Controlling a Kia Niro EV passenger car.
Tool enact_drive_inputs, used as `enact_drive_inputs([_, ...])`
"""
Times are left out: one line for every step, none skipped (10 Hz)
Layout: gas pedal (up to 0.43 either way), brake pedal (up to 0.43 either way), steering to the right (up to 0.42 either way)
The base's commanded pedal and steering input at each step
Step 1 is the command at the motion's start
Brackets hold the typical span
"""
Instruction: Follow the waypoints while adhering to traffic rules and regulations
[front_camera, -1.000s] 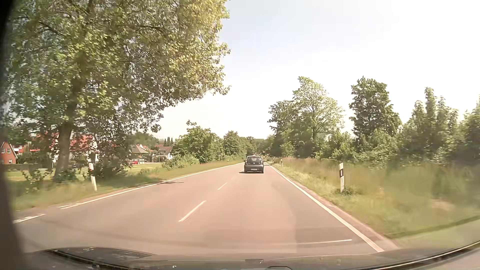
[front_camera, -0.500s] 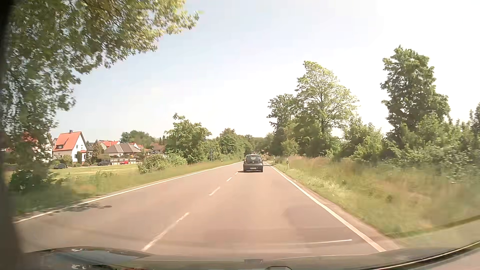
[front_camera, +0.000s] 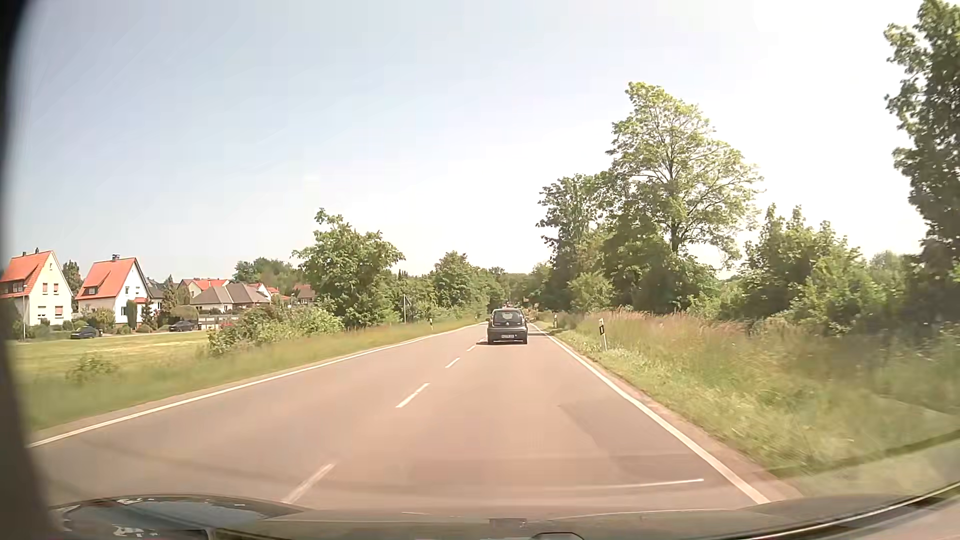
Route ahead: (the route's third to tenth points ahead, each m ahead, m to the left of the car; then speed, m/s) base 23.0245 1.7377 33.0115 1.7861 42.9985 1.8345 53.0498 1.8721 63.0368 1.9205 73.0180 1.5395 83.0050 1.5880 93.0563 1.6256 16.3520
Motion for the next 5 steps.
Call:
enact_drive_inputs([0.138, 0.0, 0.0])
enact_drive_inputs([0.15, 0.0, 0.0])
enact_drive_inputs([0.15, 0.0, 0.0])
enact_drive_inputs([0.15, 0.0, 0.0])
enact_drive_inputs([0.157, 0.0, 0.0])
